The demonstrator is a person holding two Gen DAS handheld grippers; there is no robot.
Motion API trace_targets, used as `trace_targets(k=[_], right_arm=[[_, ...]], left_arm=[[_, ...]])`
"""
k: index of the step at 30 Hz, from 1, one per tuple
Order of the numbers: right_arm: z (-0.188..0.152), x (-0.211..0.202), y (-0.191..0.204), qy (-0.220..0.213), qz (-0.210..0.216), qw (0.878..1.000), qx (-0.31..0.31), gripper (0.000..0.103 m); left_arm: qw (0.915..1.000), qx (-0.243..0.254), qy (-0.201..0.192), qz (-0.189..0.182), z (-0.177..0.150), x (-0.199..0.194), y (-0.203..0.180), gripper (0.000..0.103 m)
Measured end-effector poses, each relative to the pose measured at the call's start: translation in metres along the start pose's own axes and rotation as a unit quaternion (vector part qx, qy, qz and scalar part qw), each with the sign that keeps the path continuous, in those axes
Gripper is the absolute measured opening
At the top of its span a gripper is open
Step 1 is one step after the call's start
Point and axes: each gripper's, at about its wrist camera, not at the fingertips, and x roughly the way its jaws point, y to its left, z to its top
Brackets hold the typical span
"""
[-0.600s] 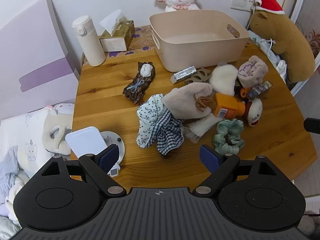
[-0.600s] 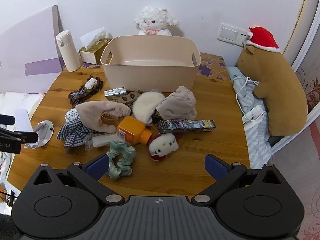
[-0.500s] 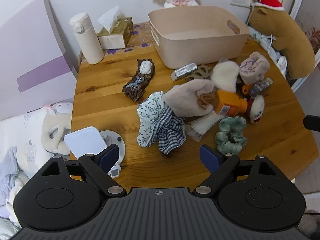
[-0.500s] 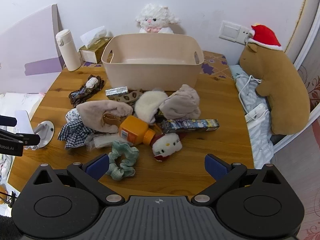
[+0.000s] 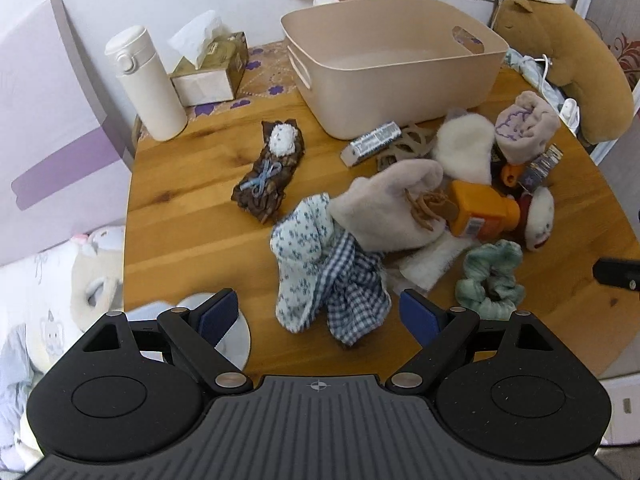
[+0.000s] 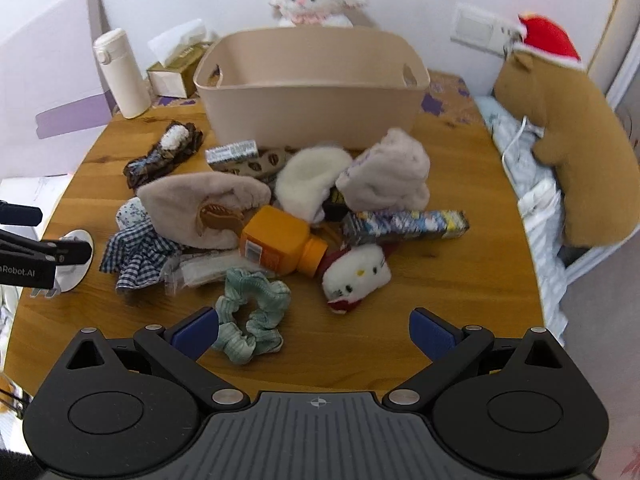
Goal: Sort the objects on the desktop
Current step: 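Grasp the floral gingham cloth with the left tool while the right tool grasps the green scrunchie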
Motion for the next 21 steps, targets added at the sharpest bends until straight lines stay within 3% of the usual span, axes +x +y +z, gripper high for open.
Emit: trace_targets(k=[8, 13, 21], right_arm=[[-0.007, 0.022, 0.012, -0.011, -0.020, 1.000, -0.017, 0.103], [-0.010, 0.045, 0.026, -0.004, 0.002, 1.000, -0.031, 0.103], [-0.013, 0.079, 0.042, 0.016, 0.016, 0.999, -0.034, 0.103]], left_arm=[[0.9998, 0.008, 0.014, -0.009, 0.006, 0.036, 0.000, 0.089], [0.9985, 0.033, 0.042, -0.013, 0.001, 0.068, -0.009, 0.089], [0.9984, 0.035, 0.042, -0.011, 0.001, 0.102, -0.014, 0.089]])
